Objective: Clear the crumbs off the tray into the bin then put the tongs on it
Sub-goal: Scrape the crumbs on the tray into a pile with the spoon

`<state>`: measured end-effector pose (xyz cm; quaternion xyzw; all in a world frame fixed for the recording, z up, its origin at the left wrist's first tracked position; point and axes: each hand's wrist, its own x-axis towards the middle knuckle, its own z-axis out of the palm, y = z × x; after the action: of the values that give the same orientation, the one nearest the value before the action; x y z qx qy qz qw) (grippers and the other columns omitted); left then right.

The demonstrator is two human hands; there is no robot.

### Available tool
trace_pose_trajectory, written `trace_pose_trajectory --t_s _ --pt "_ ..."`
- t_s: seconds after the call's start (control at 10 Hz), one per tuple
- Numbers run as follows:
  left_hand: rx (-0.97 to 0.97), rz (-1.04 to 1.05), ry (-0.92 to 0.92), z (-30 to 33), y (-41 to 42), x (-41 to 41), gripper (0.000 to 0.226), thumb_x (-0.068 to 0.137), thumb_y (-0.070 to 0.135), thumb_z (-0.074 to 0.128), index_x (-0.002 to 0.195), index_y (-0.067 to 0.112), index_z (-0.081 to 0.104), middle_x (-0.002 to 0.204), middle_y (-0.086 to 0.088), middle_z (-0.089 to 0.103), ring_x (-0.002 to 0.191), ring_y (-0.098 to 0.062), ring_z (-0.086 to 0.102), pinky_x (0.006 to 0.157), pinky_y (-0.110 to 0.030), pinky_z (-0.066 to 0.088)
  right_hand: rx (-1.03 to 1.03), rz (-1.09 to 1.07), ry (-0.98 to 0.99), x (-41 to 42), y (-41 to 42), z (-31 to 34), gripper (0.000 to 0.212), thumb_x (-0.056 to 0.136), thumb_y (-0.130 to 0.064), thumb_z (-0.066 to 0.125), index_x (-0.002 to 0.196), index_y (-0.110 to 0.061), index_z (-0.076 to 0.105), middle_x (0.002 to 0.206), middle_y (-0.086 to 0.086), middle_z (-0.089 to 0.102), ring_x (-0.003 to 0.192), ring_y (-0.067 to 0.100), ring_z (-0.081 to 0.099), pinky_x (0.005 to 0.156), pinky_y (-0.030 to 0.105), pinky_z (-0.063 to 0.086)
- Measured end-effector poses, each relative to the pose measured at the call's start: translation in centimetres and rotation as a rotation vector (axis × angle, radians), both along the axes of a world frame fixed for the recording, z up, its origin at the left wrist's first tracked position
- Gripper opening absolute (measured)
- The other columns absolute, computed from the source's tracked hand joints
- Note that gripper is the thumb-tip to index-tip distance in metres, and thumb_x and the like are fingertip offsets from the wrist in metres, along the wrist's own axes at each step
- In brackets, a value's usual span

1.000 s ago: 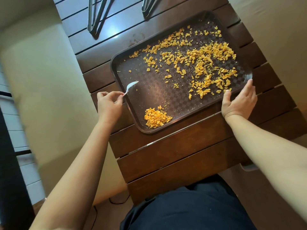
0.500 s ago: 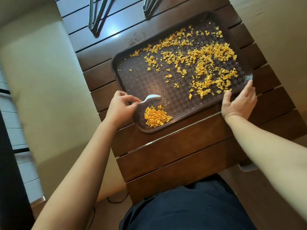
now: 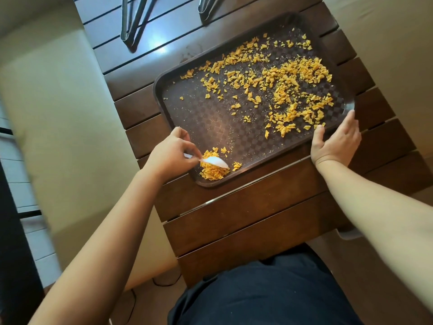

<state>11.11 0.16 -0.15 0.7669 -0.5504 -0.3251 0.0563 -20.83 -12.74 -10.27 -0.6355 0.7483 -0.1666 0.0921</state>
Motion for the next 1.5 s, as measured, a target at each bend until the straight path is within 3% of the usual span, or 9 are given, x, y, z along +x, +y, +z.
trace_pose_trajectory --t_s 0.1,0.4,0.6,0.9,1.0,1.1,1.2,1.3,1.5 --pt "-0.111 0.037 0.018 0.1 -0.3 -1.2 0.012 0.084 0.028 0.066 0.092 0.024 0.075 0.109 0.005 0.042 0.098 -0.006 0.046 0.078 -0.023 0.046 -0.001 0.002 0.003 0.0 0.0 0.0 0.079 0.086 -0.048 0.037 0.146 -0.002 0.018 0.148 0.020 0.030 0.138 0.032 0.024 0.114 0.041 0.015" --pt "-0.035 -0.109 -0.084 -0.6 0.2 -1.6 0.013 0.083 0.033 0.066 0.093 0.029 0.074 0.121 0.002 0.042 0.098 -0.009 0.050 0.074 -0.022 0.045 -0.005 0.003 0.004 0.0 0.1 0.0 0.078 0.086 -0.047 0.038 0.146 -0.002 0.018 0.148 0.019 0.030 0.138 0.031 0.024 0.114 0.041 0.016" --pt "-0.144 0.228 0.071 -1.1 0.2 0.1 0.012 0.085 0.024 0.066 0.093 0.022 0.074 0.107 0.004 0.040 0.103 -0.007 0.041 0.084 -0.022 0.043 -0.002 0.004 0.004 0.0 0.0 0.0 0.078 0.086 -0.047 0.038 0.146 -0.001 0.018 0.148 0.019 0.030 0.138 0.032 0.025 0.114 0.041 0.016" --pt "-0.023 0.237 0.232 -1.2 -0.1 0.0 0.014 0.089 0.020 0.060 0.098 0.024 0.070 0.105 0.003 0.045 0.094 -0.009 0.047 0.072 -0.009 0.042 0.002 0.008 0.009 -0.1 0.1 -0.1 0.079 0.085 -0.047 0.036 0.146 -0.001 0.018 0.148 0.020 0.030 0.138 0.032 0.025 0.114 0.042 0.017" --pt "-0.164 0.473 0.196 -1.2 -1.2 0.3 0.021 0.095 0.017 0.052 0.110 0.022 0.066 0.112 -0.003 0.047 0.098 -0.009 0.047 0.076 -0.005 0.040 0.003 0.008 0.003 -0.1 0.1 -0.1 0.078 0.085 -0.047 0.037 0.146 -0.001 0.018 0.148 0.020 0.030 0.138 0.033 0.025 0.114 0.042 0.017" --pt "-0.263 0.751 0.105 -1.2 -3.2 0.7 0.031 0.099 0.012 0.041 0.126 0.010 0.055 0.127 -0.014 0.039 0.097 -0.007 0.040 0.080 0.001 0.023 -0.002 0.007 0.001 0.0 0.1 0.0 0.078 0.085 -0.047 0.037 0.145 -0.001 0.019 0.147 0.021 0.031 0.137 0.033 0.026 0.114 0.043 0.018" --pt "-0.244 0.810 0.098 -1.4 -4.0 0.7 0.034 0.099 0.009 0.036 0.130 0.007 0.050 0.129 -0.015 0.033 0.096 -0.011 0.042 0.076 0.002 0.023 -0.010 0.005 -0.002 0.1 0.0 0.0 0.079 0.084 -0.047 0.037 0.145 0.000 0.020 0.146 0.022 0.032 0.136 0.034 0.027 0.113 0.044 0.019" --pt "-0.207 0.791 0.147 -1.7 -4.1 -0.6 0.034 0.098 0.006 0.036 0.129 0.008 0.049 0.122 -0.010 0.034 0.087 -0.006 0.043 0.068 0.006 0.032 -0.009 0.004 -0.005 0.2 0.0 0.0 0.078 0.084 -0.047 0.037 0.145 0.000 0.020 0.145 0.022 0.033 0.136 0.034 0.028 0.113 0.043 0.019" --pt "-0.097 0.511 0.252 -2.4 -3.4 -4.6 0.035 0.098 0.008 0.036 0.128 0.017 0.052 0.122 -0.008 0.038 0.085 -0.005 0.047 0.075 -0.013 0.042 -0.001 0.001 -0.001 0.1 0.0 0.1 0.078 0.085 -0.047 0.037 0.145 -0.001 0.020 0.146 0.021 0.032 0.137 0.034 0.027 0.113 0.043 0.019"
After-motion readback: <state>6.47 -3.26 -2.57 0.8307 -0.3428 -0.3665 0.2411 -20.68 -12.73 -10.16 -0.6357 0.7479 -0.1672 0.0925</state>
